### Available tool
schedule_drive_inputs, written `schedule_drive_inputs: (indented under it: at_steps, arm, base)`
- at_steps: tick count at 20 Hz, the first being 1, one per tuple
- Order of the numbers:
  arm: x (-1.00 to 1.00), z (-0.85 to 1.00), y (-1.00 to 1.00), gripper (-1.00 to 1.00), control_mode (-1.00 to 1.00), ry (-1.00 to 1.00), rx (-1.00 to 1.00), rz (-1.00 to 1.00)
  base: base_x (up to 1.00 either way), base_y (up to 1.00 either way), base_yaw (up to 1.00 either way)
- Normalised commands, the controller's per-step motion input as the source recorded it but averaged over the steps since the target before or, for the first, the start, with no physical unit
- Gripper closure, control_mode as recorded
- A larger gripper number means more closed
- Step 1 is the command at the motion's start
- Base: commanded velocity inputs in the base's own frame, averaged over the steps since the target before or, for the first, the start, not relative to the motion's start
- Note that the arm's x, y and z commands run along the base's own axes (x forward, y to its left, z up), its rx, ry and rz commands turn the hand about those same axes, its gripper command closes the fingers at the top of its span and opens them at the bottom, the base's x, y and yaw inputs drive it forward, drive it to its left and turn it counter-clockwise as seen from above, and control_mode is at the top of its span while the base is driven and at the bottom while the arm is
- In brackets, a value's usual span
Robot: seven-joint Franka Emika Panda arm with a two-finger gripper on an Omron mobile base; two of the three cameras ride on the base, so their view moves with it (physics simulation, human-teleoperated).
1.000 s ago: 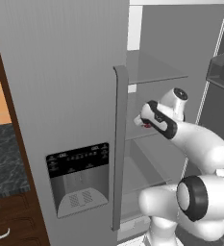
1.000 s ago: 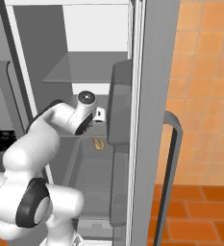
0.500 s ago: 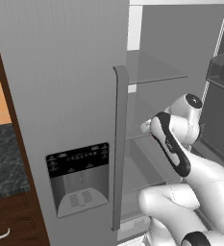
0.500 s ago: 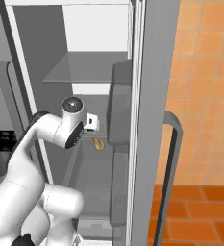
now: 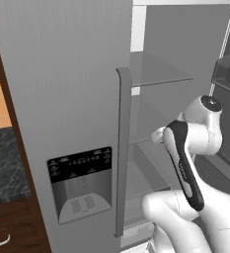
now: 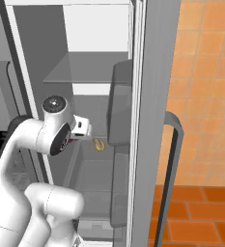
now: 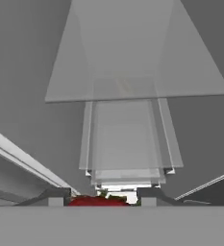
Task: Take the strawberry from the fridge and place it on top of the pancake, located on the dining counter.
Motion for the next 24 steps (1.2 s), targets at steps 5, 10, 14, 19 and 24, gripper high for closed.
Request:
schedule_drive_inputs:
  at_steps: [5,10,14,19,24]
  arm:
    - [-0.76,0.42,-0.1,1.0,-1.0,0.13,-0.03,-0.01]
    - [-0.94,0.52,-0.03,1.0,-1.0,0.11,0.0,-0.03]
    - [-0.84,0.36,0.0,1.0,-1.0,0.11,-0.09,-0.09]
    - [-0.48,0.03,0.0,1.0,-1.0,0.08,-0.06,-0.08]
    - [0.0,-0.38,-0.13,1.0,-1.0,0.0,0.0,0.0]
  base:
    - [0.0,0.0,0.0]
    - [0.0,0.0,0.0]
    - [0.0,0.0,0.0]
    - [0.0,0.0,0.0]
    - [0.0,0.0,0.0]
